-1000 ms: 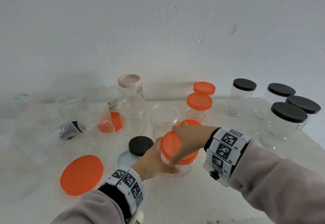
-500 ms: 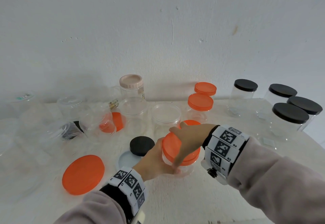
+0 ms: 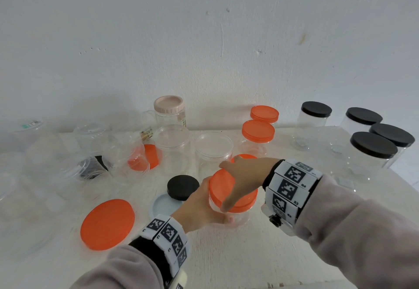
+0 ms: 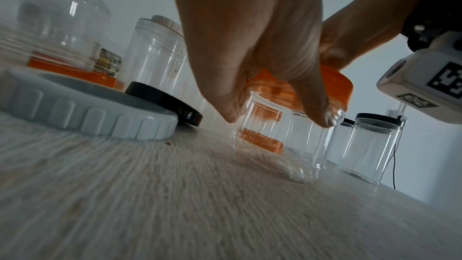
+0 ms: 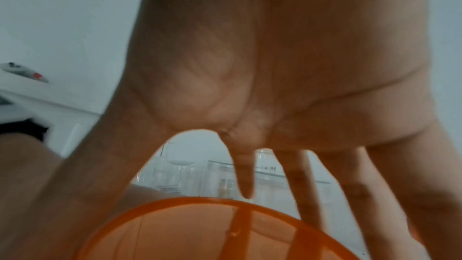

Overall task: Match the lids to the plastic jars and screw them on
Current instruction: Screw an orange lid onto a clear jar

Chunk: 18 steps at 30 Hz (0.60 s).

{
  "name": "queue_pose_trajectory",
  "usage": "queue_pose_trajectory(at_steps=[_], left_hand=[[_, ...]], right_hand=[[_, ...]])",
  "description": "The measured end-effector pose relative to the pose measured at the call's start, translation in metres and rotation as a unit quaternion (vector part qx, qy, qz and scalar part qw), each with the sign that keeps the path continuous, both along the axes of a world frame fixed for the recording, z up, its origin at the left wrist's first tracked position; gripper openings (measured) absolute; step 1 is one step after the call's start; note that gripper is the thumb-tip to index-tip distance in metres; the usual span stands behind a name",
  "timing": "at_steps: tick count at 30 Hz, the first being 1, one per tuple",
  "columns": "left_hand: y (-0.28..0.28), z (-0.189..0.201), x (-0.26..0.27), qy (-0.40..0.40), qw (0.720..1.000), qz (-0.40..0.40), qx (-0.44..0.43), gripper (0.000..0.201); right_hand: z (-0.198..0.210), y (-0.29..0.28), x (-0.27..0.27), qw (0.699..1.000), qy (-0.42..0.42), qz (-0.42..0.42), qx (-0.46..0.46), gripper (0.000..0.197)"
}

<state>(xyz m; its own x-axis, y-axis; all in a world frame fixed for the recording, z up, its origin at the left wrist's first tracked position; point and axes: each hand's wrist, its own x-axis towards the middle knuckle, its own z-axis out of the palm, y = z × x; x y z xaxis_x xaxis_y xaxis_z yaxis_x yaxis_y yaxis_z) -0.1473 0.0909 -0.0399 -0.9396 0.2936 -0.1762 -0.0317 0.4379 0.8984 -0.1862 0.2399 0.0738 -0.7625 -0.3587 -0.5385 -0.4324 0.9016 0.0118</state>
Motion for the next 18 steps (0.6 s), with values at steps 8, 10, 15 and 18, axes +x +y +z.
queue_pose_trajectory(at_steps=[8, 10, 15, 18], left_hand=[[0.001, 0.0, 0.0, 0.003, 1.0, 0.004, -0.008, 0.107], [0.001, 0.0, 0.001, 0.003, 1.0, 0.002, -0.002, 0.107], [0.002, 0.001, 0.002, 0.003, 1.0, 0.004, -0.003, 0.107], [0.003, 0.003, 0.003, 0.006, 1.0, 0.007, -0.017, 0.11]], right_hand=[[0.002, -0.001, -0.002, 0.999, -0.01, 0.038, -0.026, 0.096], [-0.003, -0.001, -0.001, 0.999, 0.011, 0.021, -0.025, 0.097], [-0.004, -0.003, 0.001, 1.0, 0.012, 0.021, -0.013, 0.103], [0.001, -0.003, 0.002, 0.998, -0.009, 0.053, -0.02, 0.101]])
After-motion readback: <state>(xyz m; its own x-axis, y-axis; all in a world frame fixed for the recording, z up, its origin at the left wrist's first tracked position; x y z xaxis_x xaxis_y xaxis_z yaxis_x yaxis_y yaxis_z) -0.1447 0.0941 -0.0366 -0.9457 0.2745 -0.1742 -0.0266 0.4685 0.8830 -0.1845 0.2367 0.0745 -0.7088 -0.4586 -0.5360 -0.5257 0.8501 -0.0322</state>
